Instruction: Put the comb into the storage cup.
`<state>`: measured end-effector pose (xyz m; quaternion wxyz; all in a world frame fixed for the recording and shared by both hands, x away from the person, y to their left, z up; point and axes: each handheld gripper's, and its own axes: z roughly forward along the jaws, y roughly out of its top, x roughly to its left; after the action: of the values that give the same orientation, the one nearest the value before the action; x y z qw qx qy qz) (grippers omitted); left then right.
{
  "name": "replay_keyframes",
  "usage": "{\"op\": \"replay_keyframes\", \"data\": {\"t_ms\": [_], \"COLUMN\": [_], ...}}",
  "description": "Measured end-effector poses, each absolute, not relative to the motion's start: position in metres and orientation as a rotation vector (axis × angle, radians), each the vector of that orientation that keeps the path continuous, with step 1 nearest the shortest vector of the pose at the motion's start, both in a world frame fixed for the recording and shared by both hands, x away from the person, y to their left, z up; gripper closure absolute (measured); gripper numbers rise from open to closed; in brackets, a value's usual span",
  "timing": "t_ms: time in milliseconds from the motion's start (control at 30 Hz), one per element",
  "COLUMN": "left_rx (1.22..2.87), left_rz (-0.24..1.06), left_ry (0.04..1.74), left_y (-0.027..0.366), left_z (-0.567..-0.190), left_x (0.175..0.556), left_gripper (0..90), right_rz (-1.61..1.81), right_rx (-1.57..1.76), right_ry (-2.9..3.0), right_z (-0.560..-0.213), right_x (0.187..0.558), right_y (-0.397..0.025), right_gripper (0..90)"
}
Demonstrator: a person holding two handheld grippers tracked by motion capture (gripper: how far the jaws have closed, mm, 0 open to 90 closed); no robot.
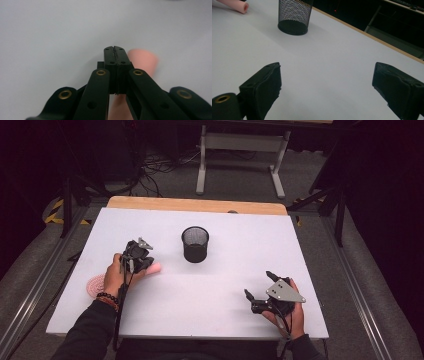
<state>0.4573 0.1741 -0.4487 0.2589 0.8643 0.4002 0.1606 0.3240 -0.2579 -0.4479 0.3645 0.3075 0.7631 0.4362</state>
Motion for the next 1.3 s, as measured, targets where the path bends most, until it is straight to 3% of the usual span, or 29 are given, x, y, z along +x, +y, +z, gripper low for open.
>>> {"op": "replay_keyframes", "data": {"t_ms": [167, 1300], "left_rx": [2.394, 2.445], "left_rz": [0.476, 0.387], "left_ry": [1.038, 0.711], "left_y": [0.164, 0.147], "left_z": [-0.448, -0.450], "left_x": [0.450, 0.382], "left_gripper": [90.0, 90.0], "right_rz": [1.107, 1.063], "right_rx": [0.778, 0.751], "right_ry": [1.960, 1.981], "right_z": [-0.448, -0.449], "right_x": [0.324, 0.323], "right_y": [-0.257, -0.255], "right_gripper": [9.2, 9.2]}}
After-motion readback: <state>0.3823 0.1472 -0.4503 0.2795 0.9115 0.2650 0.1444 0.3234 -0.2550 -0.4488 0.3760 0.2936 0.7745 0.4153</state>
